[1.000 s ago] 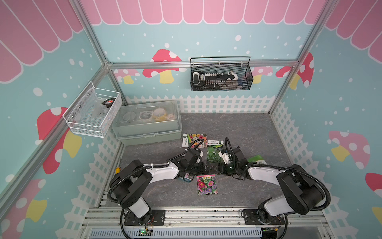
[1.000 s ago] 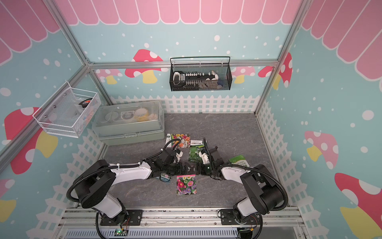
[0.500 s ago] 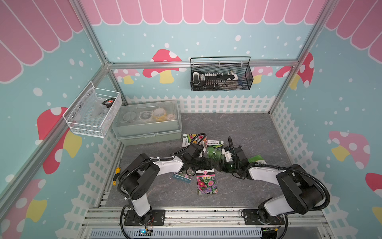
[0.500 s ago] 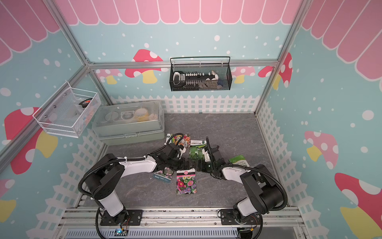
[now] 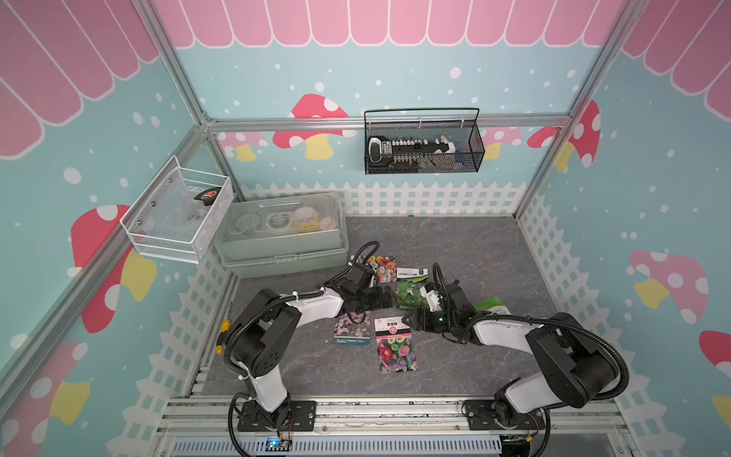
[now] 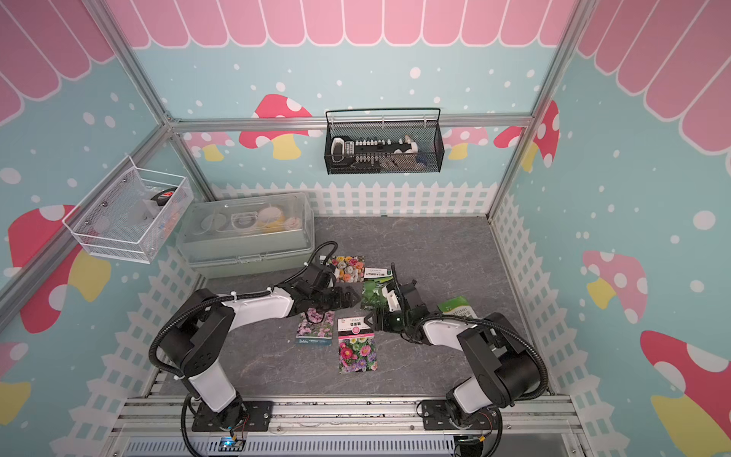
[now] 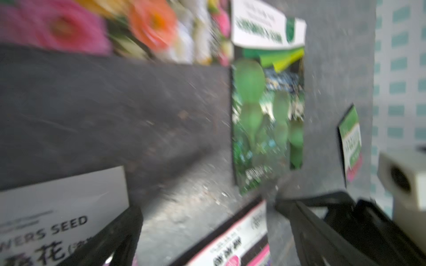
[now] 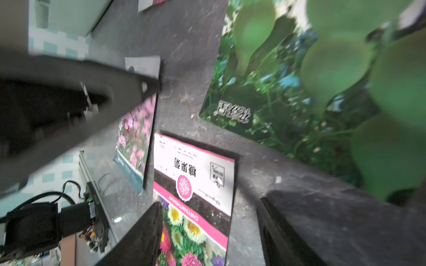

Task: Arrange the seed packets in a row
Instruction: Adjust the seed packet at the center of the board.

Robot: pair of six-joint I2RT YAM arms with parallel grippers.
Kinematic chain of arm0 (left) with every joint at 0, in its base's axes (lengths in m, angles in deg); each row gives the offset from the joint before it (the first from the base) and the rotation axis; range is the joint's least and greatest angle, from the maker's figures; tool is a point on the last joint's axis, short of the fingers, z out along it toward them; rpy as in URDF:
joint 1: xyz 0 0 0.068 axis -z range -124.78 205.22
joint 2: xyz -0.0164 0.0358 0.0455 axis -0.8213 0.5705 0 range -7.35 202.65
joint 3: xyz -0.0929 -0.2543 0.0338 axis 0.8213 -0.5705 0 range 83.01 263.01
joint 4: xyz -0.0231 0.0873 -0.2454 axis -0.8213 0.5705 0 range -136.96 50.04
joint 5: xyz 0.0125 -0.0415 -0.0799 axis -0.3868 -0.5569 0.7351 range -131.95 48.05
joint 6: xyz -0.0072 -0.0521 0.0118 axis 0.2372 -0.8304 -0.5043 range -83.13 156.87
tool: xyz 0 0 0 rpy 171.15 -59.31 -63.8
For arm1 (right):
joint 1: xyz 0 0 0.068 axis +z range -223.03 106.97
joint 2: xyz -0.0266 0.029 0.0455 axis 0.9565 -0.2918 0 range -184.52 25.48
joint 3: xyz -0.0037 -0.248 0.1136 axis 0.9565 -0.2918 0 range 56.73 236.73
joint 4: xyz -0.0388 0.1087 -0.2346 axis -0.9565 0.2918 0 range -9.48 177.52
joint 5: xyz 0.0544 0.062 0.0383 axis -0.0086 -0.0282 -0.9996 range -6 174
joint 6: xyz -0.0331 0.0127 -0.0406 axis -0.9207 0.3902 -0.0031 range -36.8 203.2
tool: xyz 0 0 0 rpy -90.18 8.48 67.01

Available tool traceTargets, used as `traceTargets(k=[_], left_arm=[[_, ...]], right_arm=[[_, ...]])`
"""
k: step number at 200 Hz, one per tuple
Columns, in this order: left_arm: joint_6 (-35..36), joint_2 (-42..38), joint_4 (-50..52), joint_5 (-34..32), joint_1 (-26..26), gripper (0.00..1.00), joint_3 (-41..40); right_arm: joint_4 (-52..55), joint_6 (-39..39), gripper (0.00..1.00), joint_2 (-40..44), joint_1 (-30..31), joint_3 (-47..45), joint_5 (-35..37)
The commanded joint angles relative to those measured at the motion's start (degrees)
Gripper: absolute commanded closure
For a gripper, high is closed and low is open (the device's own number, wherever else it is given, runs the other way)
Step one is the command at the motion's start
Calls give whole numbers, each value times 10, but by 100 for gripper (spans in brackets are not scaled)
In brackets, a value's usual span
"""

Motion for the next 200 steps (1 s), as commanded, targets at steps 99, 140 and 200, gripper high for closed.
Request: traceTargets(k=[99, 140, 200], left_arm=[[25, -66, 32, -36, 19, 1, 28], [8, -183, 106, -126, 9, 1, -18], [-94, -350, 217, -266, -17, 1, -154]], right_arm=[[104, -26, 33, 26, 7, -10, -19], [126, -43, 32, 67, 22, 12, -1], [127, -84, 32, -66, 55, 152, -16]])
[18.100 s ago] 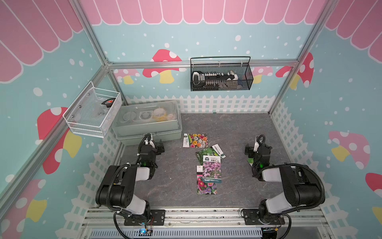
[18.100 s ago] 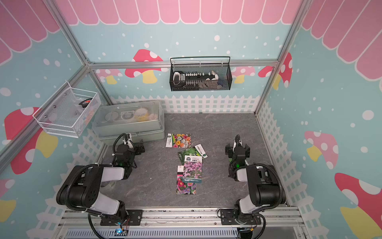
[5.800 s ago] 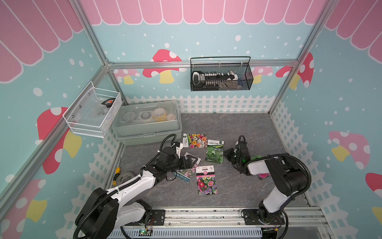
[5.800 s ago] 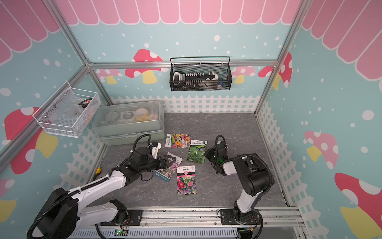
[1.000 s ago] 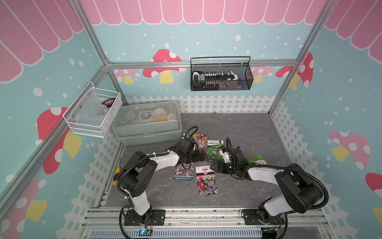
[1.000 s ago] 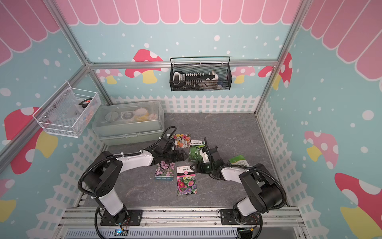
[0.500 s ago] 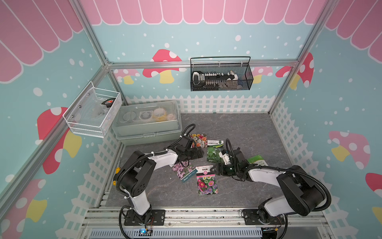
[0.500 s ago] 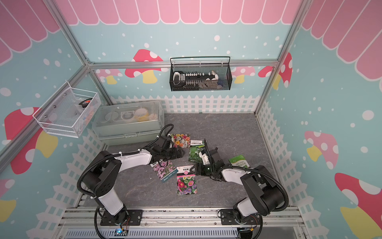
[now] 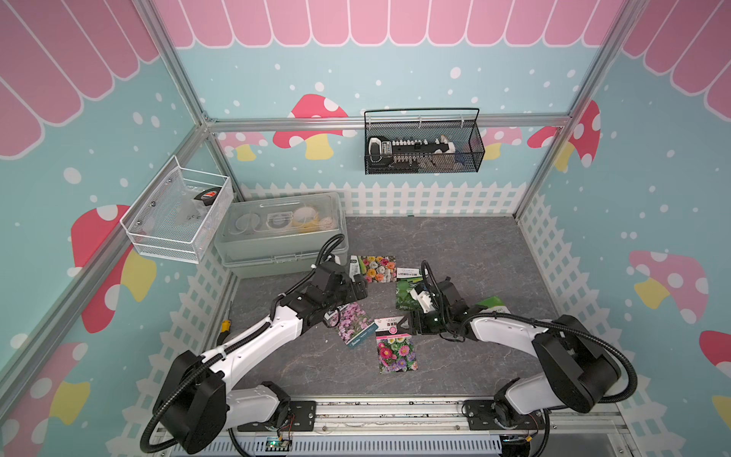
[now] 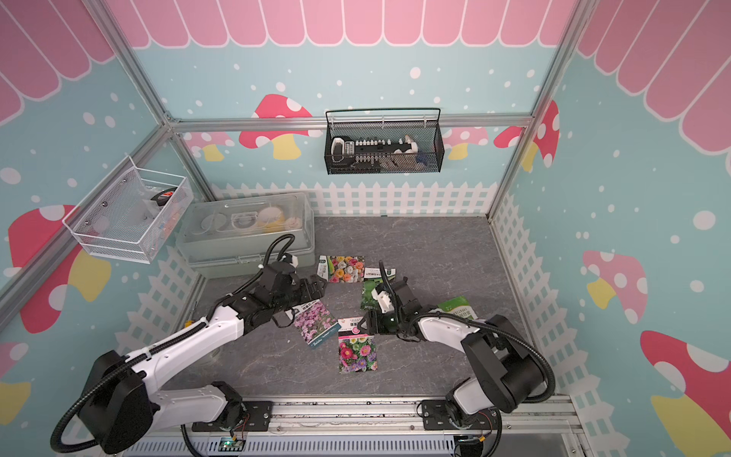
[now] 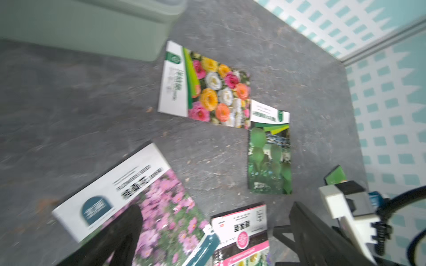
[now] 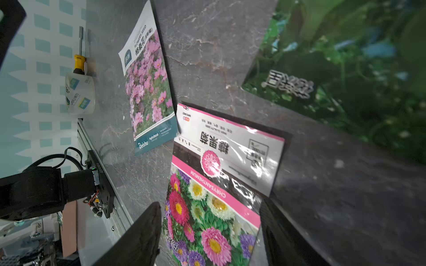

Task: Arrange the seed packets in a row
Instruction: Adjust the seed packet at the center of the board.

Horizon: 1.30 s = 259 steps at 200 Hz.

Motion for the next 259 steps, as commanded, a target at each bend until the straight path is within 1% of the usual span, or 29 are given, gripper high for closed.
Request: traceTargets(k=[1, 17, 44, 53, 60, 66, 76, 79, 90, 116, 160, 208, 259], left_arm=[[-64, -43, 81, -87, -2, 1, -54], [-86, -64, 101, -120, -10, 1, -81], [-96, -73, 110, -123, -48, 1, -100], [-98, -77, 102, -124, -54, 1, -108], [-97, -80, 90, -118, -62, 1, -116], [-97, -79, 81, -110, -69, 1, -123], [-98, -73, 63, -94, -80, 1, -134], [-98, -70, 60, -88, -97, 1, -136], [-97, -55, 41, -63, -119, 1, -145], [-95, -12, -12, -20, -141, 1, -155], [-83, 70, -61, 28, -145, 1, -112], [-76, 127, -86, 51, -145, 1, -60], [-64, 153, -86, 63, -155, 1, -26]], right_arm=[[7, -30, 32, -56, 14, 64, -6], [-12, -28, 32, -105, 16, 106, -8], [-31, -22, 32, -182, 18, 171, -29], [-22, -27, 32, -203, 19, 193, -33], [-10, -32, 32, -213, 21, 212, -39], [-9, -33, 32, -235, 24, 219, -41], [-11, -32, 32, -245, 28, 226, -46], [-11, -32, 32, -248, 30, 228, -47], [-9, -32, 32, -258, 39, 236, -50], [-7, -27, 32, -267, 65, 245, -51], [-32, -1, 32, -255, 99, 217, -57], [-37, 14, 32, -243, 124, 207, -61], [-51, 32, 32, -258, 157, 216, -71]])
